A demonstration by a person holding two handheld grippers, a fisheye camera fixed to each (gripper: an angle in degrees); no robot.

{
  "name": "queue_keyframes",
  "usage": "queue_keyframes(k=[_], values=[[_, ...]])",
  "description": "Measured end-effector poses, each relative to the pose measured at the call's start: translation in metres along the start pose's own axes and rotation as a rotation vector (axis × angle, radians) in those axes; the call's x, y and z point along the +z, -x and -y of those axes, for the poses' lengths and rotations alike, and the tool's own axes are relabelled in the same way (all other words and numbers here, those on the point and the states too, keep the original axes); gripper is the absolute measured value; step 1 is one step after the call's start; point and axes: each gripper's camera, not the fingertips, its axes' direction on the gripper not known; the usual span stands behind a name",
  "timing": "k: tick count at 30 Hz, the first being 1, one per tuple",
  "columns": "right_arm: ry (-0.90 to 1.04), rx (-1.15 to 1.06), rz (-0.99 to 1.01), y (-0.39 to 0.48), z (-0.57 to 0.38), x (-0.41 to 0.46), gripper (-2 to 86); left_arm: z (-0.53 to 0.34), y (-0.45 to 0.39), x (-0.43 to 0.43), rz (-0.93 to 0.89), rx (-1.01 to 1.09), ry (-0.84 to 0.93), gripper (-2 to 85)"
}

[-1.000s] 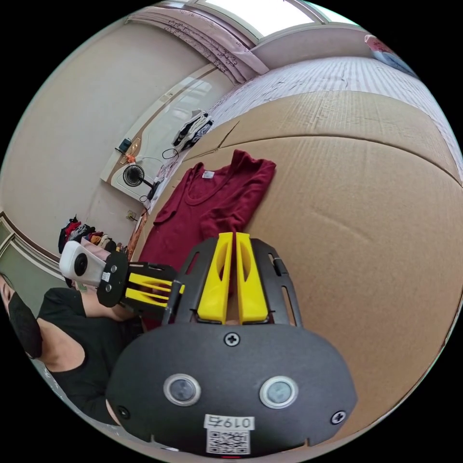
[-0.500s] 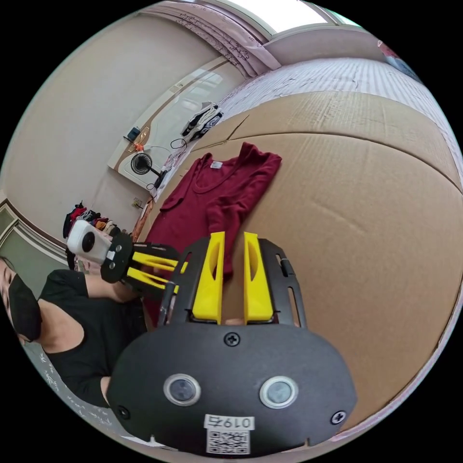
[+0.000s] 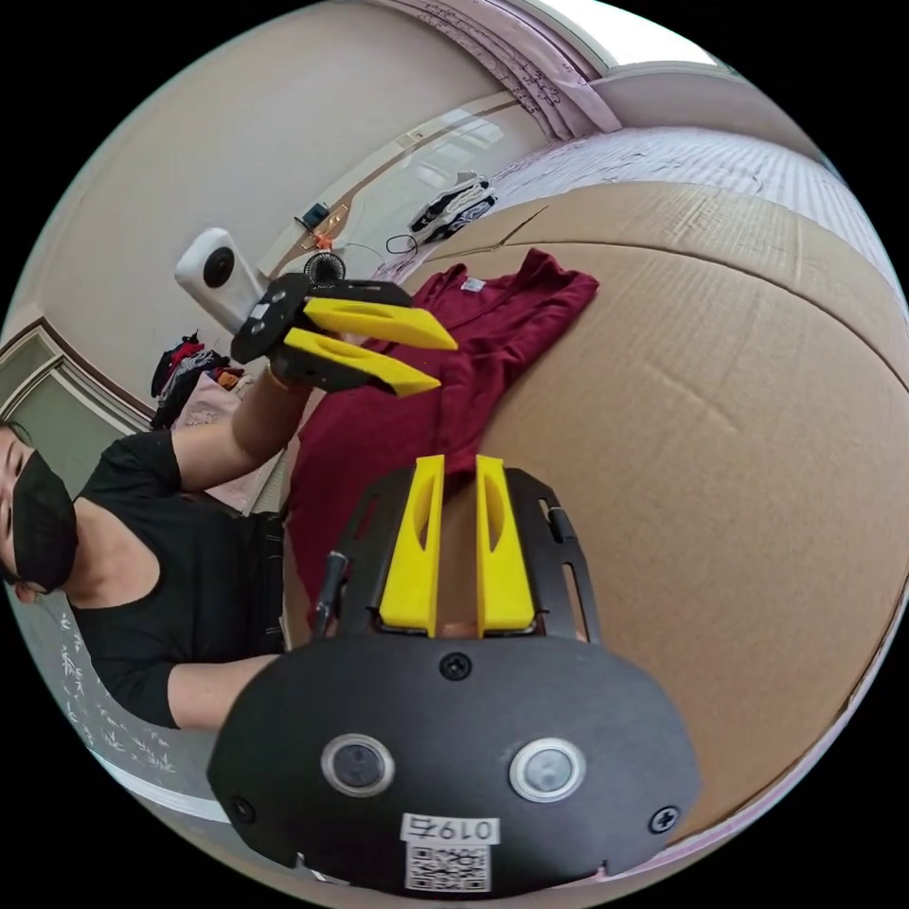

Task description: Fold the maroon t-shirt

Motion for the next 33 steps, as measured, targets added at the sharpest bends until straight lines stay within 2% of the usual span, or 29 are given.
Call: queue_keyframes(k=[2,9,21,26,33], values=[[0.009,-0.002,0.006,0.000,-0.001,-0.001,4.7,0.024,0.008,0.014,-0.019,0.085,0.068,7.7],[0.010,-0.016,0.006,0.003,-0.006,-0.004,2.2,0.116,0.015,0.054,-0.257,0.412,0.220,9.1],[-0.005,-0.027,0.025,0.006,-0.014,-0.008,1.3,0.250,-0.002,0.128,-0.263,0.776,0.535,7.8],[-0.010,-0.029,0.030,0.008,-0.016,-0.007,1.4,0.287,-0.006,0.164,-0.267,0.843,0.660,7.2],[-0.013,-0.040,0.038,0.014,-0.018,-0.004,1.5,0.341,0.006,0.185,-0.306,0.832,0.666,6.6]])
